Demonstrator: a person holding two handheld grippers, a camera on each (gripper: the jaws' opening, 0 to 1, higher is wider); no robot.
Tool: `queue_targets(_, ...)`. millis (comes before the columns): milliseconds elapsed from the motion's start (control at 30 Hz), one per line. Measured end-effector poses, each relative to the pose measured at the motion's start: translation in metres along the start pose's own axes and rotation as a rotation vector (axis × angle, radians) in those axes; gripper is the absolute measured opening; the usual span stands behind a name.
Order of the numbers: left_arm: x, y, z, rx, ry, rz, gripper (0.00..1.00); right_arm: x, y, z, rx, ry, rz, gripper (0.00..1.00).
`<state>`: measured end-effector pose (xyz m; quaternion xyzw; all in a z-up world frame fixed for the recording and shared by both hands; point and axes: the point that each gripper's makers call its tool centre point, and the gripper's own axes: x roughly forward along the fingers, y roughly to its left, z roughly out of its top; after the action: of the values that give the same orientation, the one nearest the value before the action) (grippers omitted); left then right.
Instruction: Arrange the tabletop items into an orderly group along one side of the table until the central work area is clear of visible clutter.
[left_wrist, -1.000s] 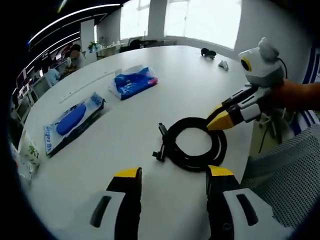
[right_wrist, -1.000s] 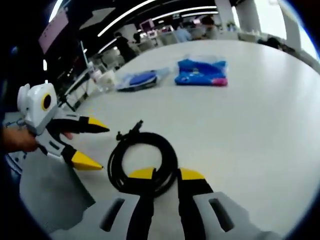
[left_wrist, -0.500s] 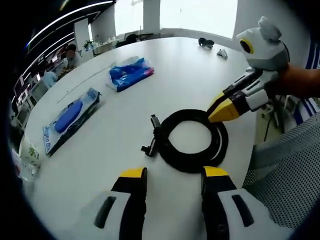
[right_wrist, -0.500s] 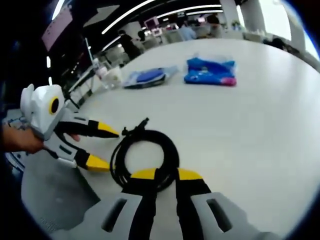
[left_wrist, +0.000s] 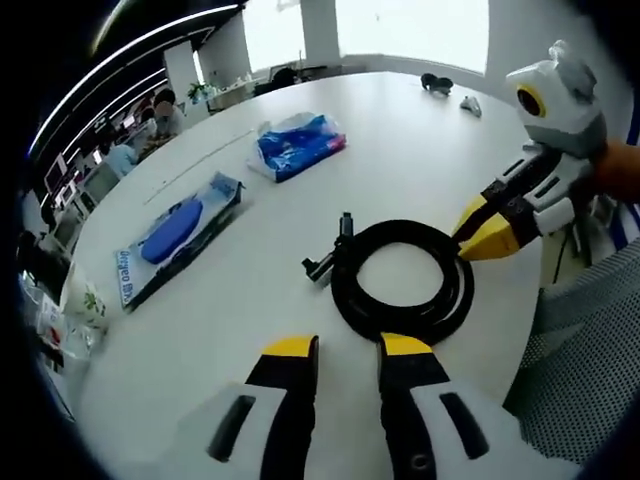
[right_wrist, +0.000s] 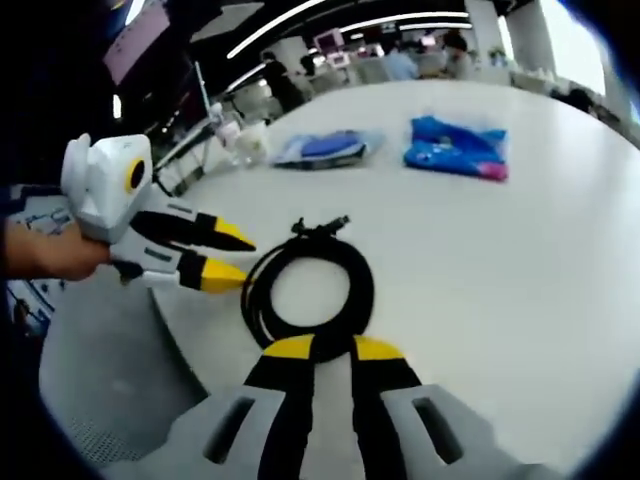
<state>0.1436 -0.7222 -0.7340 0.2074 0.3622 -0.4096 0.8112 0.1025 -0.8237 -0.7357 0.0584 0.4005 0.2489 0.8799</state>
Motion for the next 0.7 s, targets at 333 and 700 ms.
queue_targets(333,-0.001,0.0,0.017,-0.058,-0.052,-0.02,0.29,0.001,-0.011,0.008,0.026,-0.027,-0.041,0.19)
queue_targets(700,0.017,-0.016,0.036,-0.115,-0.074,-0.066,0.35,0.002,-0.017,0.01,0.029,-0.028,-0.049,0.19)
